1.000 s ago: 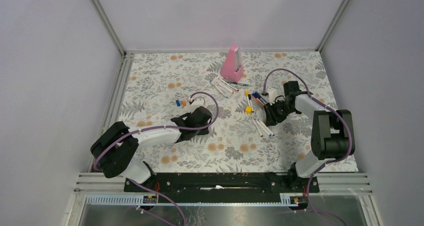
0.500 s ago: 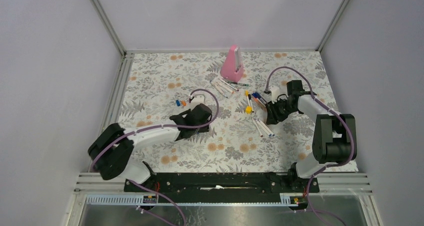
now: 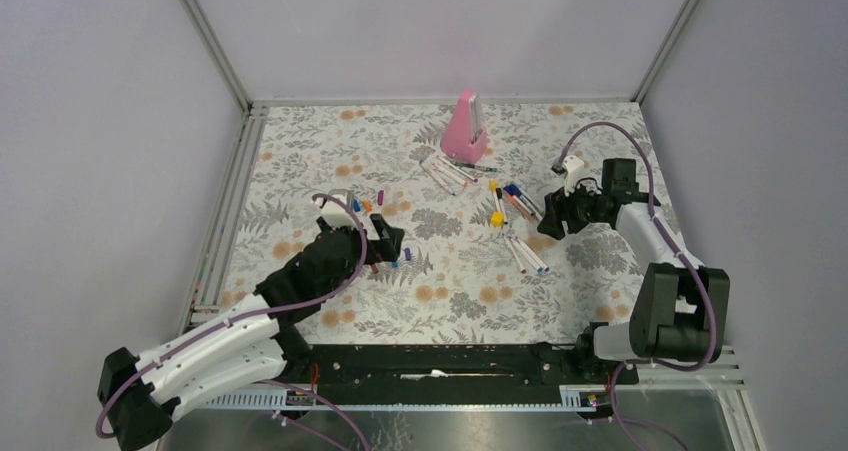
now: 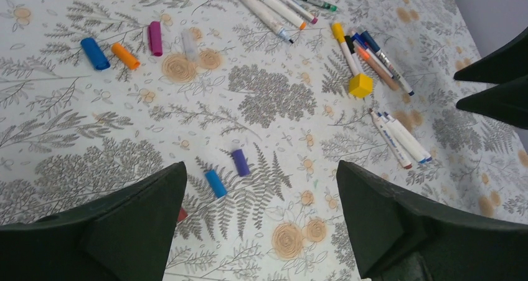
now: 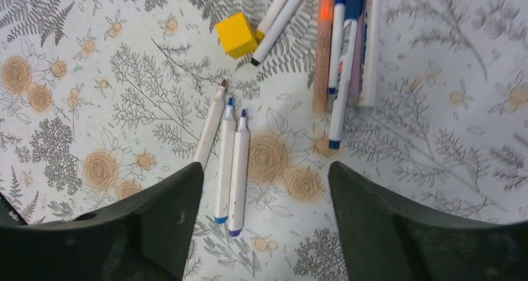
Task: Open the pen caps
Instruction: Adjust the pen at the center of the board.
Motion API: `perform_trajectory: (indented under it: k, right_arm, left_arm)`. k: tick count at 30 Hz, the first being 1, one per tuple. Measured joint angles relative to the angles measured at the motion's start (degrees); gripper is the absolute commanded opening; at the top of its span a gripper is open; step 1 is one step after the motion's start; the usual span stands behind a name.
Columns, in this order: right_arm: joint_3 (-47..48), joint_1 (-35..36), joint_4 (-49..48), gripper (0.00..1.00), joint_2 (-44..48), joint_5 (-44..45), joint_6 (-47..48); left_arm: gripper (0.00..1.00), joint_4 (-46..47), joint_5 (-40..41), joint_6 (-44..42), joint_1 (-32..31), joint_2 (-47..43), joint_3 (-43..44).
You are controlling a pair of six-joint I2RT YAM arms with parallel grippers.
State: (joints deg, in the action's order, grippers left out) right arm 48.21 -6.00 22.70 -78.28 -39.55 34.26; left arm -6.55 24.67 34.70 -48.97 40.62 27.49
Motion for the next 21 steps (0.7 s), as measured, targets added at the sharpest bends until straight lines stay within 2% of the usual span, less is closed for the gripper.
perform_trajectory:
  k: [5,11,21]
  right_arm:
    - [-1.11,0.00,-5.40,0.87,0.50,-4.50,2.82]
    - [7.10,0.26,-4.76,0.78,-10.03,-6.45,4.11]
    - [21.75,2.32,0.92,0.58,-25.53,-0.90,4.74]
  left_arm:
    - [0.99,-1.14,-0.02,0.02,0.66,-4.96,-4.28]
    - [0.99,-1.33,-0.04,0.35,0.98,-6.38,-6.97]
    - [0.99,-0.35,0.02,0.76,1.05,-3.78,-7.50]
